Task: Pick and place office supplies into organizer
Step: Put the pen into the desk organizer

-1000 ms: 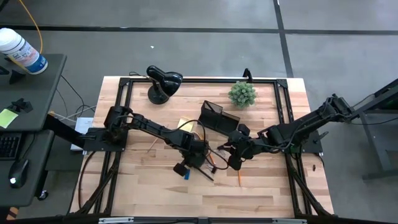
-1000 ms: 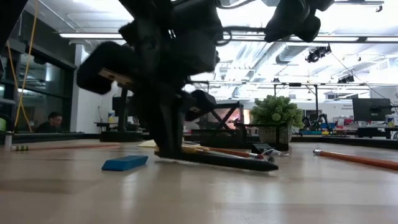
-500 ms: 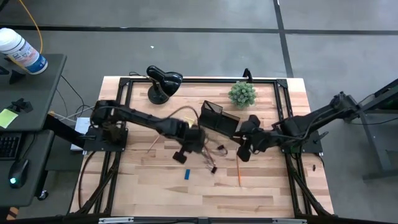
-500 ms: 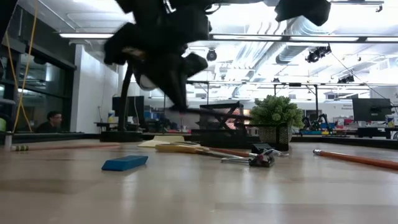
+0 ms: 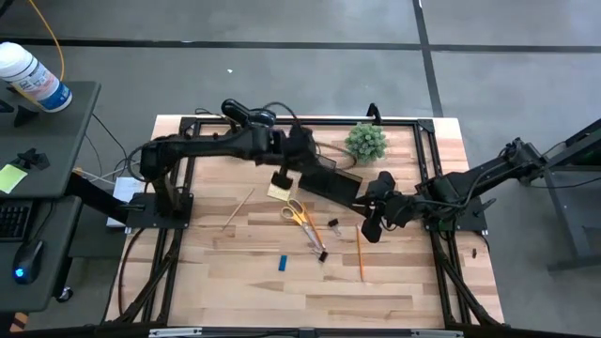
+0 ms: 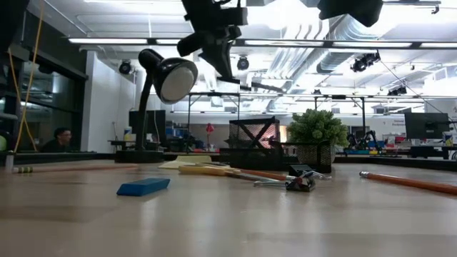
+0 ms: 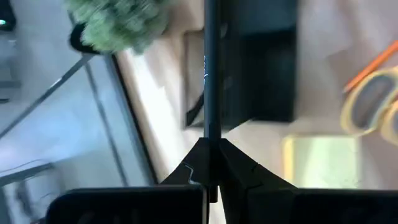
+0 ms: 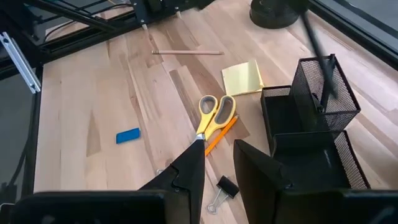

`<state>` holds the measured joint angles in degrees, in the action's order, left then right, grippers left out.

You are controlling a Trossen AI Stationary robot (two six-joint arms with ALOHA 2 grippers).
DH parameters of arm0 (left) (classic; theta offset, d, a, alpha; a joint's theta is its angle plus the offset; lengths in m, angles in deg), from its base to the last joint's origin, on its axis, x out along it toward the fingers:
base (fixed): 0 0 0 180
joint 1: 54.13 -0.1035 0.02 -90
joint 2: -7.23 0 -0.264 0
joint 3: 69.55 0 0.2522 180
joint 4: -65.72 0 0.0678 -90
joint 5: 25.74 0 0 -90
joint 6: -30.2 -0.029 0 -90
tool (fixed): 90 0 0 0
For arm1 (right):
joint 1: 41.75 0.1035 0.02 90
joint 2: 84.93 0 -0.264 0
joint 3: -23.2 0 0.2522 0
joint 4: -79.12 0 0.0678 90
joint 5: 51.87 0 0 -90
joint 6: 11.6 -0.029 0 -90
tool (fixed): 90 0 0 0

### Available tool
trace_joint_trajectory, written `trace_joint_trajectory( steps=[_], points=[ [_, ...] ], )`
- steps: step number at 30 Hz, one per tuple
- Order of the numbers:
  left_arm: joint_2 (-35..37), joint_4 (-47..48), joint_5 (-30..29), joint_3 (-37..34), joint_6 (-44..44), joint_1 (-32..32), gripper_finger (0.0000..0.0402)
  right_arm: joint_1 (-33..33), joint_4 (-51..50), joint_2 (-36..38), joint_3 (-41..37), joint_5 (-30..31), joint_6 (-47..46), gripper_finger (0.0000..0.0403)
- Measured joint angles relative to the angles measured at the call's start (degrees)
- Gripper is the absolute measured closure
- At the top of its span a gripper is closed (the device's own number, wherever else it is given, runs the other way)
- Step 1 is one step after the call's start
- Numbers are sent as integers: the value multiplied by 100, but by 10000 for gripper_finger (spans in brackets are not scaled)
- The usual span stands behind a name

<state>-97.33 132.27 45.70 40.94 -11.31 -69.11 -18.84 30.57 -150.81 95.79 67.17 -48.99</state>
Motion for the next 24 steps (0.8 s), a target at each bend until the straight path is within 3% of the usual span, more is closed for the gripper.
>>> trace_joint_trajectory(
  steps=[12,24],
  points=[
    [-200,345,-565,92,-1381,-352,401,0,53,0,0,37,20,320],
    [-849,407,-1581,86,-1730,-302,401,0,206,0,0,53,22,320]
  ],
)
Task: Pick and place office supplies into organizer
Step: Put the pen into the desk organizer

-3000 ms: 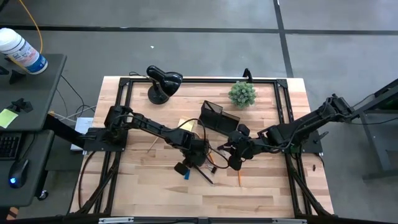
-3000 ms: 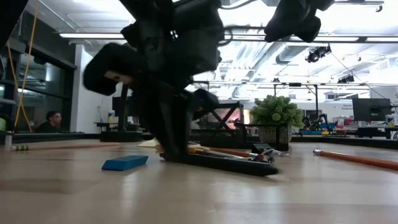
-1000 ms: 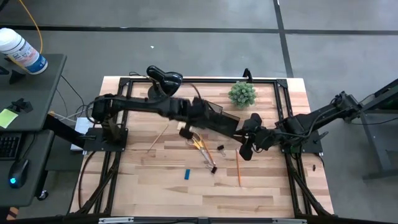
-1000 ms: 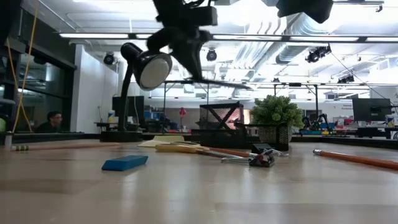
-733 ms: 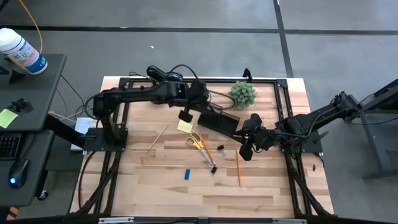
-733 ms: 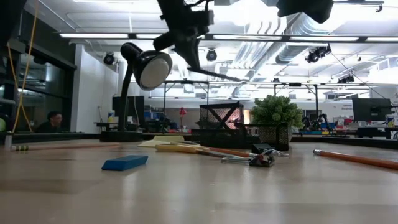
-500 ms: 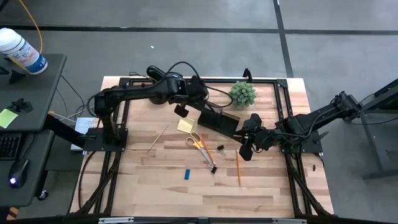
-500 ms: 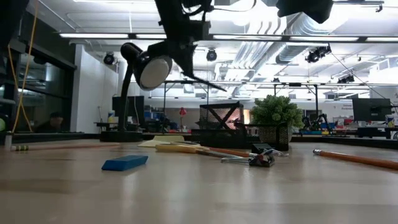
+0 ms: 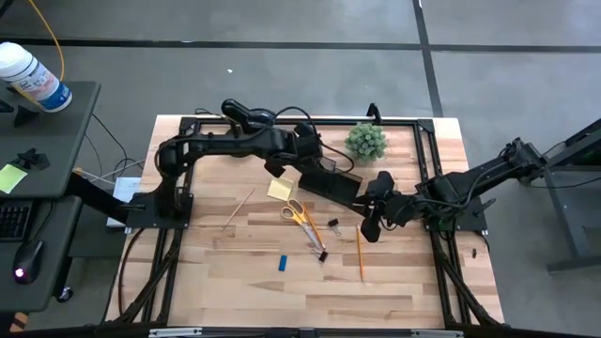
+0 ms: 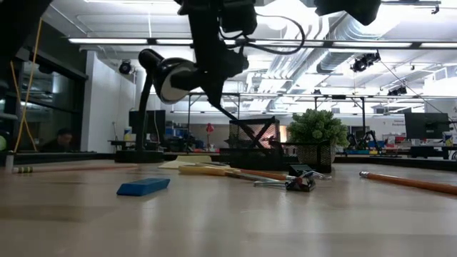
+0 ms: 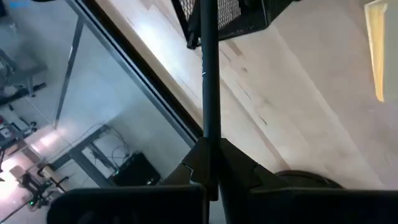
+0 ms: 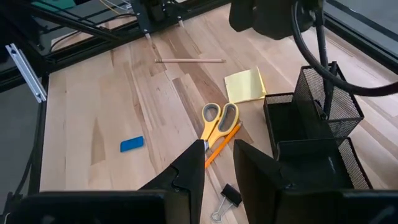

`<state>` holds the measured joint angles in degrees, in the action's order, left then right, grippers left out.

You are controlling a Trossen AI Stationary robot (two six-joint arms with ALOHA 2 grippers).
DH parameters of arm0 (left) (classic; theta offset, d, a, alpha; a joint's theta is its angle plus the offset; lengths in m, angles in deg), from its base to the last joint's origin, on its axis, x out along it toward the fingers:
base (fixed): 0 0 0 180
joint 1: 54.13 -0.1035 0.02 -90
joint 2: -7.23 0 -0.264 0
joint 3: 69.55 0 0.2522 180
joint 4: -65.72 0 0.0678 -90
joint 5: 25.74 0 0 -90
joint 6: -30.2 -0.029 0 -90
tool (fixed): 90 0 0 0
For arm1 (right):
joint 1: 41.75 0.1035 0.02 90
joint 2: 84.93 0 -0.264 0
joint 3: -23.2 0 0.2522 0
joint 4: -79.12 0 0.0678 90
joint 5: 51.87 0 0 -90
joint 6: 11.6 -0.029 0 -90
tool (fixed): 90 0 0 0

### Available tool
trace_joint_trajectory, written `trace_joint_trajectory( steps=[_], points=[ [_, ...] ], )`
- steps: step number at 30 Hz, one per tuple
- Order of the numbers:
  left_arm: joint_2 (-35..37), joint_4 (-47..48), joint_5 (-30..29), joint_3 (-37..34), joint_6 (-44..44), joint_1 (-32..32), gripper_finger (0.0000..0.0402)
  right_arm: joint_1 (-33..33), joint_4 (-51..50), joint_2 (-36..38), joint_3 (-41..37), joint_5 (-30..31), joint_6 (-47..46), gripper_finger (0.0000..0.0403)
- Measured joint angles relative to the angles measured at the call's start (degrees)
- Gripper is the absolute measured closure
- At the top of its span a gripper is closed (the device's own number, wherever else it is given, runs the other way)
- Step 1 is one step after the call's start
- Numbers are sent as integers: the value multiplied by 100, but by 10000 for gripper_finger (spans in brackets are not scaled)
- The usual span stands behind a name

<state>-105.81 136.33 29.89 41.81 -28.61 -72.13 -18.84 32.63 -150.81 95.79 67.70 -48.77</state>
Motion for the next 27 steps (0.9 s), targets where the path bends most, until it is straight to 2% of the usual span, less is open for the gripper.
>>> trace_joint_trajectory(
  steps=[14,18,27],
  points=[
    [-45,-227,-295,-1,-496,152,401,0,-2,-2,0,29,16,320],
    [-45,-484,-574,-1,-953,275,401,0,-7,-2,0,64,17,320],
    [-56,-956,-818,-1,-1901,496,401,-2,-47,-3,0,80,17,320]
  ],
)
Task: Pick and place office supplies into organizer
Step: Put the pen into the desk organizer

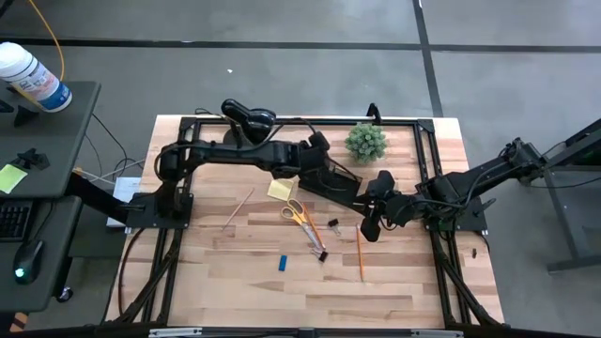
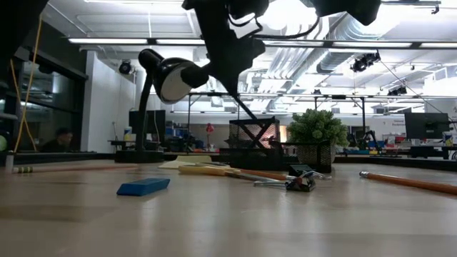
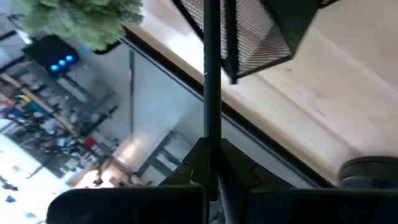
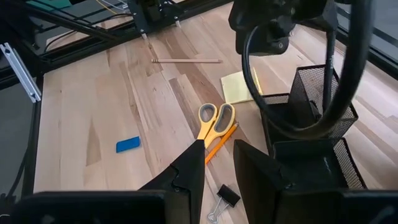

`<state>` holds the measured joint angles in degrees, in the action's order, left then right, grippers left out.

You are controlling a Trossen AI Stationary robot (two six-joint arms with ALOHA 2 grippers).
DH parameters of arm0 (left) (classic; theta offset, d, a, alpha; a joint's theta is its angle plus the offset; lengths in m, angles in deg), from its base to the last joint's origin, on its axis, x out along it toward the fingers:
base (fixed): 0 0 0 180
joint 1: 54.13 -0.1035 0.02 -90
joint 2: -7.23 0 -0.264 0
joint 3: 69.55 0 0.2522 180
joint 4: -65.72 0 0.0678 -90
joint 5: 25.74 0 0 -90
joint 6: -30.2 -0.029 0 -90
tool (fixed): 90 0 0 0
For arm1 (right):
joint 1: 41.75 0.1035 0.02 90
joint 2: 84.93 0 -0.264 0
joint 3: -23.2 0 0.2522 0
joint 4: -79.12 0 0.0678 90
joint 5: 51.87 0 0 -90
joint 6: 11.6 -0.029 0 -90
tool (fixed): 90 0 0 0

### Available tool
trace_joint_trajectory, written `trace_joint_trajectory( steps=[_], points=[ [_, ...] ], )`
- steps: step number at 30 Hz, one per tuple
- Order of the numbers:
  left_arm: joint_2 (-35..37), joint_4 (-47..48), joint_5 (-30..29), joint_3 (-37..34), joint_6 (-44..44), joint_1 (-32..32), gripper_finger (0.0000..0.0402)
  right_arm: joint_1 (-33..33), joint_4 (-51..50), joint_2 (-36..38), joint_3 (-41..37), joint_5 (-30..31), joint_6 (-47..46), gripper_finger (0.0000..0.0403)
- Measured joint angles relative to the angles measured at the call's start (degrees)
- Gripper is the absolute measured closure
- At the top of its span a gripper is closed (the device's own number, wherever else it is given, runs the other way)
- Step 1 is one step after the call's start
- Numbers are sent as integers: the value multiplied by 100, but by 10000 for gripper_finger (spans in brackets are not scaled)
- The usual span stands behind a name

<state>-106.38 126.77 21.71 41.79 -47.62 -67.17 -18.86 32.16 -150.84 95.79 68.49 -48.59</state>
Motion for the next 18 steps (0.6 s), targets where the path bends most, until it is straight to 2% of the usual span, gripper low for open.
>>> trace_joint_trajectory(
  steps=[3,15,18],
  points=[
    [-80,-157,-262,-3,-243,36,401,0,-1,-1,0,74,2,320],
    [-374,-488,-440,0,-786,117,400,0,1,-2,0,91,2,320],
    [-447,-422,-442,-10,-767,144,387,0,-1,-2,0,90,0,320]
  ],
)
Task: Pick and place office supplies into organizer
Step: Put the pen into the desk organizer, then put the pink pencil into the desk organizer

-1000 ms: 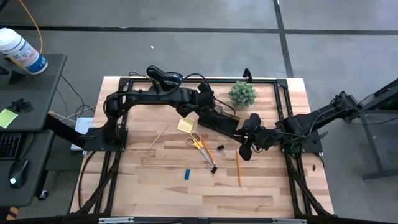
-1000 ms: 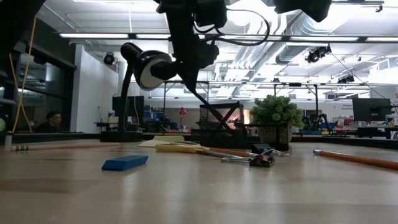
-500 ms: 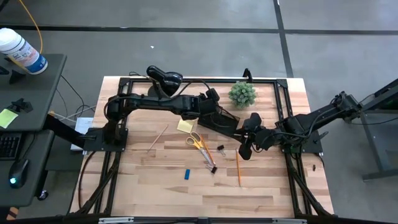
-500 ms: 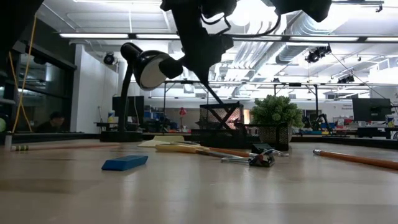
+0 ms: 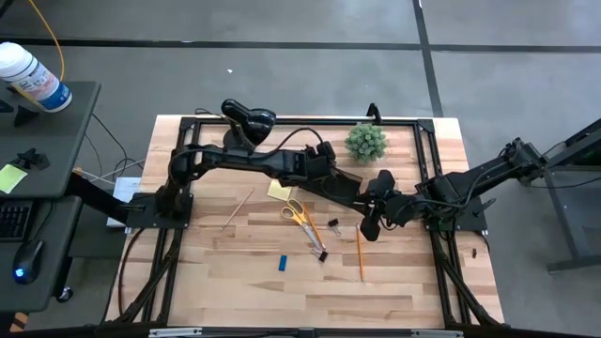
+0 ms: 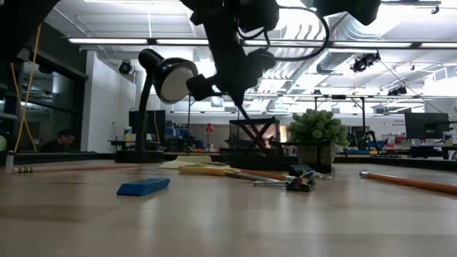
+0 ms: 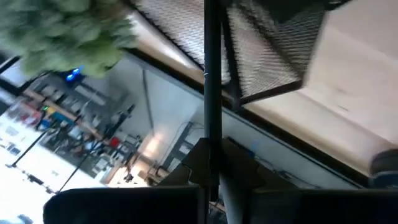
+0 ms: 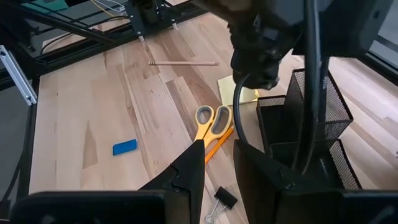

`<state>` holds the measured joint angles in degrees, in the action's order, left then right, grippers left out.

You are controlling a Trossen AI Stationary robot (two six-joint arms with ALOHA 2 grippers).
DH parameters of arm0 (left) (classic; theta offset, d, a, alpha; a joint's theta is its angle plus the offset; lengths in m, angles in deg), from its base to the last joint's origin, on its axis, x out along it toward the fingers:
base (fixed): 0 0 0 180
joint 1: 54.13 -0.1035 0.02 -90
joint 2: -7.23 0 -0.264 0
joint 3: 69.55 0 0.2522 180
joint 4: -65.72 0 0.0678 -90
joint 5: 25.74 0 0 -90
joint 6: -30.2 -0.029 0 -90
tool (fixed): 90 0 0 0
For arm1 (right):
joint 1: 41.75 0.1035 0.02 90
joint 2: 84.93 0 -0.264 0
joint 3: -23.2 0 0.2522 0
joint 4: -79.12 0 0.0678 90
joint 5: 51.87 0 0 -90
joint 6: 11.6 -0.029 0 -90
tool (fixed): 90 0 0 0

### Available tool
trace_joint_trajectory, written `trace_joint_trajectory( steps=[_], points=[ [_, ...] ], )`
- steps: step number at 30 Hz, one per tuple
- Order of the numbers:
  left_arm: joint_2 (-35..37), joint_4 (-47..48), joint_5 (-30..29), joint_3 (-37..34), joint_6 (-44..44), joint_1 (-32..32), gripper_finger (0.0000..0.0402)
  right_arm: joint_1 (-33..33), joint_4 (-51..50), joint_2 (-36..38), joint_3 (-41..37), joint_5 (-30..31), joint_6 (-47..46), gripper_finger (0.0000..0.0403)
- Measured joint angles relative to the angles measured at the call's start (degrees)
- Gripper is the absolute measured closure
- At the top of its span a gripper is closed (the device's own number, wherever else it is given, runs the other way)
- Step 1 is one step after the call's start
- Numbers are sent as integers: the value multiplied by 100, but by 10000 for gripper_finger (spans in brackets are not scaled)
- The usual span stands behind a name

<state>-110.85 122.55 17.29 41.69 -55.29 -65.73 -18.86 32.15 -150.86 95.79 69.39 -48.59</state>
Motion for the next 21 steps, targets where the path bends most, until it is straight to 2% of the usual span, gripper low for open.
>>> trace_joint_trajectory(
  steps=[4,12,16,21],
  points=[
    [19,-94,38,8,23,7,349,0,0,0,0,2,0,320],
    [16,-171,-267,8,176,10,276,0,-2,0,0,9,31,320],
    [18,-82,-486,8,421,49,260,2,-80,0,0,10,61,320],
    [312,414,-277,8,1512,159,259,7,-659,4,0,26,-164,320]
  ],
)
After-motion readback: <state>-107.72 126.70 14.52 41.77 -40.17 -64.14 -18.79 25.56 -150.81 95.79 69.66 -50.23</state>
